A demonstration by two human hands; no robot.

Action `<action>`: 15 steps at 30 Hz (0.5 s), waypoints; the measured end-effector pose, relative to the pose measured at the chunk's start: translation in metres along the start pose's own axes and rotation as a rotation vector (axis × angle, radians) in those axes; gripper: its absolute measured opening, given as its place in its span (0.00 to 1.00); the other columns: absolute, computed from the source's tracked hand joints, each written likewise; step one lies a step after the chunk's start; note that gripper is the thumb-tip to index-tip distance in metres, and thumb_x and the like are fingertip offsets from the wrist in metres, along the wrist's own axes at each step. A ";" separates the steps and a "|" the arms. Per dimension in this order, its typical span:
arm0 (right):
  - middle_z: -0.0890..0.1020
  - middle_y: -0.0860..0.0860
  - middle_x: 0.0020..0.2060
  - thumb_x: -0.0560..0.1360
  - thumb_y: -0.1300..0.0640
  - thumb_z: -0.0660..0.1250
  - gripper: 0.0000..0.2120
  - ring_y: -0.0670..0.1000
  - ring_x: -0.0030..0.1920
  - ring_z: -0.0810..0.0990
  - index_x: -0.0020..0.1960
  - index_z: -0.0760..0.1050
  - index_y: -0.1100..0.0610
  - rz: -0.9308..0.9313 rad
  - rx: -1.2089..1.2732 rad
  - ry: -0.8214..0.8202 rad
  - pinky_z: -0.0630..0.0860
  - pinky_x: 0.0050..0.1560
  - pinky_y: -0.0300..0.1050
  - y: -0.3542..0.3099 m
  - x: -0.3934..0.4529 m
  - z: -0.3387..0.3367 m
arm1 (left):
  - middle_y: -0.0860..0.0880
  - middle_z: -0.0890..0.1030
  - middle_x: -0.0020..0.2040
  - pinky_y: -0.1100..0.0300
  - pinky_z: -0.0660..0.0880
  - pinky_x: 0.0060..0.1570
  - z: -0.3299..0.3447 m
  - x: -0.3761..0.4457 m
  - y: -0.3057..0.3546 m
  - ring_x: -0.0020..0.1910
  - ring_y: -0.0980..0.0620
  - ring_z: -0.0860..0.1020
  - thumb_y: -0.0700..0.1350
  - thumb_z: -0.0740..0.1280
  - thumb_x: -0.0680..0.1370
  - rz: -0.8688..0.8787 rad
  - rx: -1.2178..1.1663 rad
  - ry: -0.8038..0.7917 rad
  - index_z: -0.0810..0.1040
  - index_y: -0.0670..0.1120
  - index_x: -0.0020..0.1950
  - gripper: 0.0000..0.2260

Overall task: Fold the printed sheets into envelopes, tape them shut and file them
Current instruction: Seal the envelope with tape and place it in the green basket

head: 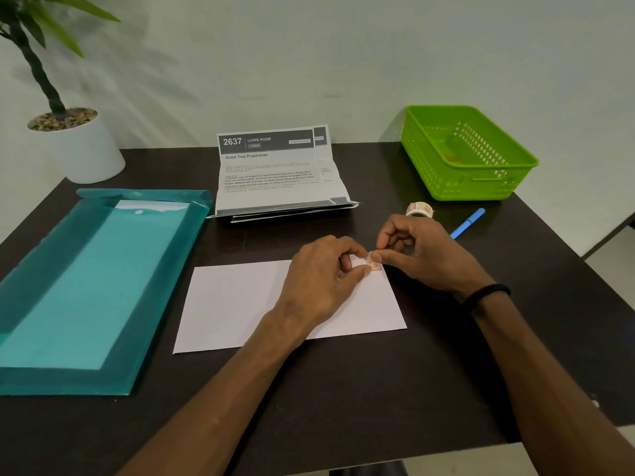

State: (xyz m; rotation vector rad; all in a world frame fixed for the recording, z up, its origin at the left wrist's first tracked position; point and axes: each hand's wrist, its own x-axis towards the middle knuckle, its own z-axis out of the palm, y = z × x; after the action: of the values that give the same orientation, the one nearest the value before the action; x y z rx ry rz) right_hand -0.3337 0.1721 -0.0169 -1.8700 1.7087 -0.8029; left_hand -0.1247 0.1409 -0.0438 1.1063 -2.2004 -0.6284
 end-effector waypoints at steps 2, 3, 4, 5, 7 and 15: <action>0.85 0.48 0.43 0.75 0.60 0.78 0.09 0.47 0.44 0.84 0.47 0.78 0.50 -0.005 0.000 0.005 0.85 0.49 0.45 0.000 0.000 0.000 | 0.56 0.78 0.44 0.69 0.66 0.39 -0.001 0.000 0.000 0.40 0.56 0.75 0.54 0.74 0.78 0.021 0.008 0.000 0.85 0.57 0.59 0.10; 0.85 0.48 0.43 0.75 0.60 0.78 0.09 0.47 0.43 0.84 0.47 0.79 0.51 -0.006 0.001 0.009 0.85 0.48 0.44 0.000 0.000 0.001 | 0.55 0.78 0.44 0.68 0.67 0.39 -0.001 0.000 0.000 0.40 0.55 0.75 0.55 0.73 0.78 0.027 0.011 -0.002 0.85 0.58 0.59 0.10; 0.85 0.48 0.43 0.74 0.60 0.78 0.09 0.47 0.43 0.85 0.47 0.79 0.51 -0.007 0.001 0.014 0.85 0.48 0.44 0.000 -0.001 0.001 | 0.55 0.78 0.45 0.67 0.68 0.40 -0.001 0.000 0.000 0.41 0.55 0.75 0.55 0.72 0.79 0.033 0.019 -0.011 0.85 0.58 0.60 0.11; 0.85 0.48 0.43 0.74 0.59 0.78 0.09 0.48 0.43 0.85 0.47 0.79 0.51 -0.007 0.000 0.019 0.85 0.48 0.44 -0.001 -0.001 0.001 | 0.54 0.79 0.47 0.66 0.69 0.41 -0.001 0.000 0.000 0.42 0.54 0.75 0.56 0.72 0.79 0.039 0.032 -0.024 0.85 0.58 0.62 0.12; 0.85 0.47 0.42 0.74 0.59 0.78 0.09 0.48 0.43 0.84 0.47 0.79 0.51 -0.007 -0.007 0.025 0.85 0.48 0.44 0.000 -0.001 0.001 | 0.53 0.80 0.49 0.64 0.71 0.43 -0.001 0.001 0.000 0.45 0.53 0.76 0.58 0.70 0.80 0.048 0.063 -0.051 0.84 0.58 0.64 0.14; 0.84 0.46 0.41 0.74 0.57 0.79 0.09 0.47 0.42 0.84 0.46 0.79 0.50 -0.002 -0.057 0.041 0.84 0.46 0.42 -0.003 -0.002 0.003 | 0.54 0.78 0.43 0.65 0.66 0.39 0.000 0.001 0.003 0.40 0.53 0.74 0.55 0.69 0.81 0.051 0.093 -0.063 0.83 0.57 0.65 0.13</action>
State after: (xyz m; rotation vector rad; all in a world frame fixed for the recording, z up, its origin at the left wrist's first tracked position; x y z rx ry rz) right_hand -0.3299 0.1740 -0.0175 -1.9047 1.7726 -0.8067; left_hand -0.1265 0.1416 -0.0418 1.0861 -2.3250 -0.5509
